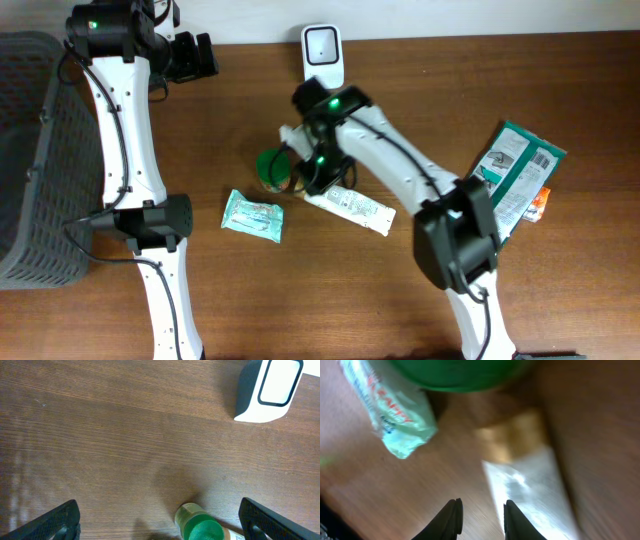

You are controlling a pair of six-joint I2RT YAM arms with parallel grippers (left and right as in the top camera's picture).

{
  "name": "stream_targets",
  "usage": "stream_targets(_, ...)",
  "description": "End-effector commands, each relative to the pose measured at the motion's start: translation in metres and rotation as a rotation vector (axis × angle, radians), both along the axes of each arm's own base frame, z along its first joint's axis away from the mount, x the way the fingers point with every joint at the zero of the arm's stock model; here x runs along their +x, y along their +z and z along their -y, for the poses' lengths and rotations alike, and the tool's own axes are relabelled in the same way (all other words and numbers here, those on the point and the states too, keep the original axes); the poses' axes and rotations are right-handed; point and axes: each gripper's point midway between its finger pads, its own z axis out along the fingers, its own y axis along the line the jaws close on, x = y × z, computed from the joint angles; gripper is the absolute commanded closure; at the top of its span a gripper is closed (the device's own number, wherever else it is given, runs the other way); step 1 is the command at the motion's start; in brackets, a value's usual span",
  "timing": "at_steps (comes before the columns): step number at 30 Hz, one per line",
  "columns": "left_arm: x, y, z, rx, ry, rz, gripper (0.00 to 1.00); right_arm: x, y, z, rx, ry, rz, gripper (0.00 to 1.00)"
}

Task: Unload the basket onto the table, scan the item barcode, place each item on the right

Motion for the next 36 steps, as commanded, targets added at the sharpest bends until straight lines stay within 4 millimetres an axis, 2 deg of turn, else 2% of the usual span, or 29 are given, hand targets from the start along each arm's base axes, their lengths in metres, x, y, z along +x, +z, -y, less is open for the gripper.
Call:
stream_targets(1,-0.001,0.008,-0.003,0.011,-0.002,0.023,0.01,-0.016,-0.003,-0.022,0.099,0.112,-0.049,0.74)
stream_targets(8,-0.001,0.008,-0.003,0.011,-0.002,0.023,0.01,-0.015,-0.031,-0.023,0.101,0.114,-0.044,0.74)
stream_targets(12,-0.001,0.008,-0.003,0.011,-0.002,0.023,0.01,-0.015,-0.045,-0.016,0.092,0.087,-0.054,0.74)
stream_targets(15,-0.001,0.008,-0.003,0.011,-0.002,0.023,0.01,0.007,-0.045,-0.007,0.099,-0.015,-0.025,0.74)
stream_targets(17,-0.001,0.008,-0.003,0.011,-0.002,0.023,0.01,0.032,-0.048,0.013,0.065,-0.152,0.004,0.73)
stream_targets(20,-0.001,0.008,-0.003,0.011,-0.002,0.023,0.01,0.055,-0.05,0.039,0.023,-0.299,0.024,0.73)
stream_targets(23,-0.001,0.008,-0.003,0.011,-0.002,0.022,0.01,0.068,-0.05,0.059,0.026,-0.367,0.025,0.69)
stream_targets(26,-0.001,0.008,-0.003,0.011,-0.002,0.023,0.01,0.074,-0.049,0.067,0.041,-0.398,0.018,0.69)
stream_targets(28,-0.001,0.008,-0.003,0.011,-0.002,0.023,0.01,0.074,-0.038,0.063,0.085,-0.399,0.001,0.69)
stream_targets(29,-0.001,0.008,-0.003,0.011,-0.002,0.023,0.01,0.074,-0.026,0.059,0.121,-0.398,-0.008,0.7)
stream_targets(31,-0.001,0.008,-0.003,0.011,-0.002,0.023,0.01,0.073,0.016,0.056,0.19,-0.396,0.02,0.72)
stream_targets(33,-0.001,0.008,-0.003,0.011,-0.002,0.023,0.01,0.07,0.059,0.07,0.215,-0.416,0.071,0.7)
stream_targets(36,-0.001,0.008,-0.003,0.011,-0.002,0.023,0.01,0.059,0.087,0.104,0.201,-0.49,0.055,0.68)
